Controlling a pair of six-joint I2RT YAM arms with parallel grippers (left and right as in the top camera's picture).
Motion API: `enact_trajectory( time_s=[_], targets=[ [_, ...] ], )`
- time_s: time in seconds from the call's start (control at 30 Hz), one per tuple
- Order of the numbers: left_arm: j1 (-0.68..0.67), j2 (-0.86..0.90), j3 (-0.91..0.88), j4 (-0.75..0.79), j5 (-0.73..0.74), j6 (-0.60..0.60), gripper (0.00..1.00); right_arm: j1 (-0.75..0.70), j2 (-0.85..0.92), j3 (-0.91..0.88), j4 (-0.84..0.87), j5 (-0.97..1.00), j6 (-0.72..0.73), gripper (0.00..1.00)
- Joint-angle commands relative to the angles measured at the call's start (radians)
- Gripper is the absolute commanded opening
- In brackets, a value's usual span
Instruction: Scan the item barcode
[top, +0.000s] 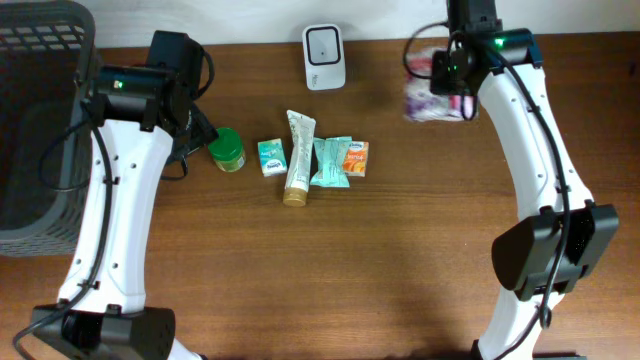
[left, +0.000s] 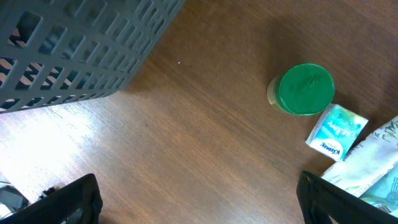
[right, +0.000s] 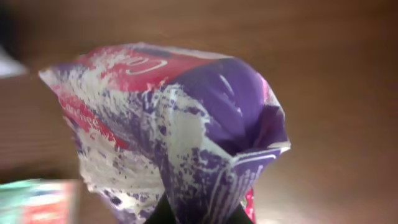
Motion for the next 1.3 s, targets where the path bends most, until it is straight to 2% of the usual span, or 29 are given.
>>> enact_trajectory(
  time_s=[0.0,0.13,0.3,0.37,0.43,0.6,0.63,0.67,0.77,0.8,0.9,1.0,1.07,1.13,1.27],
  targets=[
    [0.001,-0.002,-0.001,-0.002,-0.011,0.012,0.99,-0.002,-0.002,-0.002,-0.067,0.305,0.020,0.04],
    [0.001,-0.002,-0.001,-0.002,-0.011,0.012,0.99,-0.002,0.100,-0.006,-0.096,0.402,0.021,0.04],
    [0.001,-0.002,-0.001,-0.002,-0.011,0.012,0.99,0.012,0.234,-0.006,-0.110,0.399,0.024,0.04],
    [0.001,-0.002,-0.001,-0.002,-0.011,0.012,0.99,0.033,0.257,-0.006,-0.108,0.335,0.024,0.13],
    [0.001,-0.002,-0.001,-0.002,-0.011,0.012,0.99,0.059,0.259,-0.005,-0.096,0.274,0.024,0.16],
    [0.001,-0.002,-0.001,-0.002,-0.011,0.012,0.99,0.172,0.258,0.044,-0.094,0.169,0.023,0.44],
    [0.001,-0.002,-0.001,-0.002,-0.011,0.012,0.99,0.206,0.258,0.076,-0.106,0.153,0.014,0.62],
    [0.001,-0.002,-0.001,-0.002,-0.011,0.012,0.99,0.224,0.258,0.105,-0.122,0.155,0.005,0.73],
    [0.001,-0.002,-0.001,-0.002,-0.011,0.012,0.99,0.240,0.258,0.247,-0.210,0.154,-0.011,0.96],
    [0.001,-0.002,-0.001,-0.002,-0.011,0.012,0.99,0.229,0.258,0.297,-0.240,0.153,-0.011,0.99],
    [0.001,-0.002,-0.001,-0.002,-0.011,0.012,0.99,0.137,0.258,0.410,-0.301,0.104,-0.014,0.99],
    [0.001,-0.002,-0.001,-0.002,-0.011,0.012,0.99,-0.013,0.260,0.400,-0.322,-0.182,-0.121,0.99],
    [0.001,-0.002,-0.001,-0.002,-0.011,0.012,0.99,-0.095,0.260,0.356,-0.322,-0.347,-0.166,0.99],
    [0.001,-0.002,-0.001,-0.002,-0.011,0.012,0.99,-0.199,0.262,0.263,-0.301,-0.592,-0.260,1.00],
    [0.001,-0.002,-0.001,-0.002,-0.011,0.012,0.99,-0.302,0.264,0.063,-0.190,-0.904,-0.356,0.97]
  ],
)
